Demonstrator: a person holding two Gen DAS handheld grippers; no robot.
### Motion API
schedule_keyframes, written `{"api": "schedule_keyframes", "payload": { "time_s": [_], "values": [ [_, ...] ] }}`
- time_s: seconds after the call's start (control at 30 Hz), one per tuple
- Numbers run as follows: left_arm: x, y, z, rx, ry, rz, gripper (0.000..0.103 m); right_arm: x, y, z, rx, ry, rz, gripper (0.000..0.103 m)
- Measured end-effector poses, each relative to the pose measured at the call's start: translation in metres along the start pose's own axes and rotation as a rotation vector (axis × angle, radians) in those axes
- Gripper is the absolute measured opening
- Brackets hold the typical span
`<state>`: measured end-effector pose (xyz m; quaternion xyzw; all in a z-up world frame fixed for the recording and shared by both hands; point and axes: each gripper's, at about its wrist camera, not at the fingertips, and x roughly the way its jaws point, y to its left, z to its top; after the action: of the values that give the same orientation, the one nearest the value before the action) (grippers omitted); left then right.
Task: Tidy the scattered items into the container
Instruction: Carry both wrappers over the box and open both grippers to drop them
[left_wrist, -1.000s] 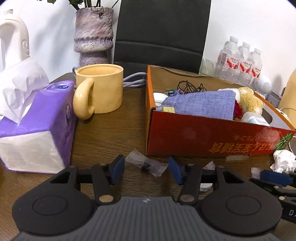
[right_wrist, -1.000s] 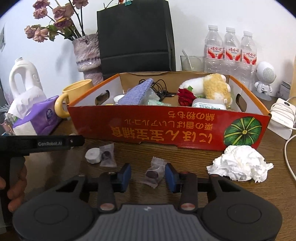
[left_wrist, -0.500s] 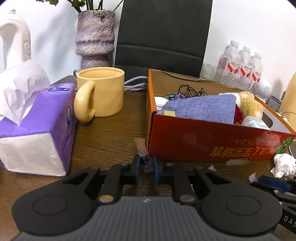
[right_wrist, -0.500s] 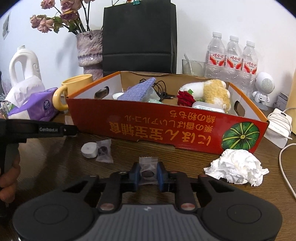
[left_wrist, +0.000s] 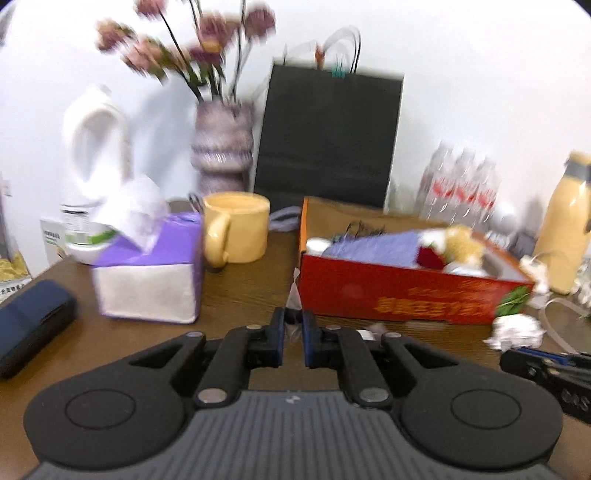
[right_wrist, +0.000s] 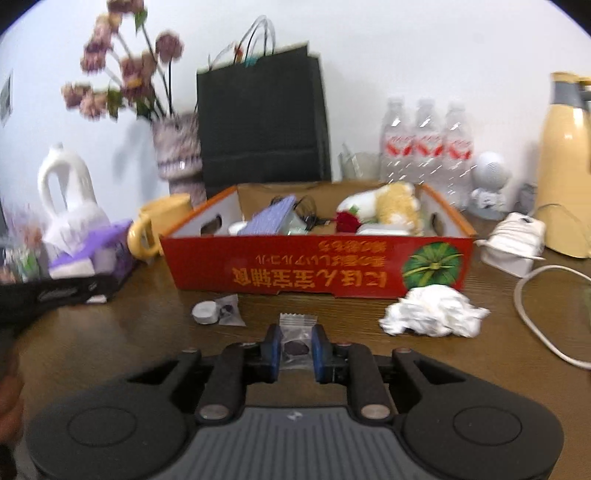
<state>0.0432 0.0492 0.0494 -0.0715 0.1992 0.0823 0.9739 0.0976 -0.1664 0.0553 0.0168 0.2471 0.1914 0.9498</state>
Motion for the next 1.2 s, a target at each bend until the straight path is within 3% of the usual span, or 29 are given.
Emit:
{"api": "schedule_keyframes", "payload": {
  "time_s": [0.1,0.23,0.5,0.67,0.8,0.97,1.07,1.2],
  "values": [
    [-0.045,-0.012,-0.015,0.042,-0.064,-0.031,0.01,-0.036,-0.009,-0.005,0.063,-0.05,0.014,0.016],
    [-0.074,-0.022,-0.029,0.093,-0.029,-0.091,0.01,-0.083,-0.013,-0.008,0.078,-0.128,0.007,0.016],
    [-0.118,-0.027,-0.034,0.087,-0.09,-0.093,0.01,-0.145,-0.012,-0.021,0.06,-0.213,-0.042,0.016],
    [-0.133,-0.03,-0.032,0.081,-0.117,-0.096,0.01,-0.163,-0.01,-0.022,0.052,-0.239,-0.038,0.016],
    [-0.127,-0.034,-0.017,0.075,-0.142,-0.116,0.01,-0.16,-0.012,-0.004,0.028,-0.264,-0.03,0.016],
    [-0.101,-0.037,0.029,0.086,-0.181,-0.147,0.011,-0.138,-0.02,0.034,-0.026,-0.276,-0.039,0.016],
    [-0.071,-0.038,0.057,0.086,-0.189,-0.145,0.011,-0.118,-0.029,0.061,-0.007,-0.271,-0.027,0.016],
    [-0.01,-0.041,0.105,0.073,-0.136,-0.153,0.011,-0.079,-0.036,0.109,0.001,-0.281,0.0,0.016]
  ]
}}
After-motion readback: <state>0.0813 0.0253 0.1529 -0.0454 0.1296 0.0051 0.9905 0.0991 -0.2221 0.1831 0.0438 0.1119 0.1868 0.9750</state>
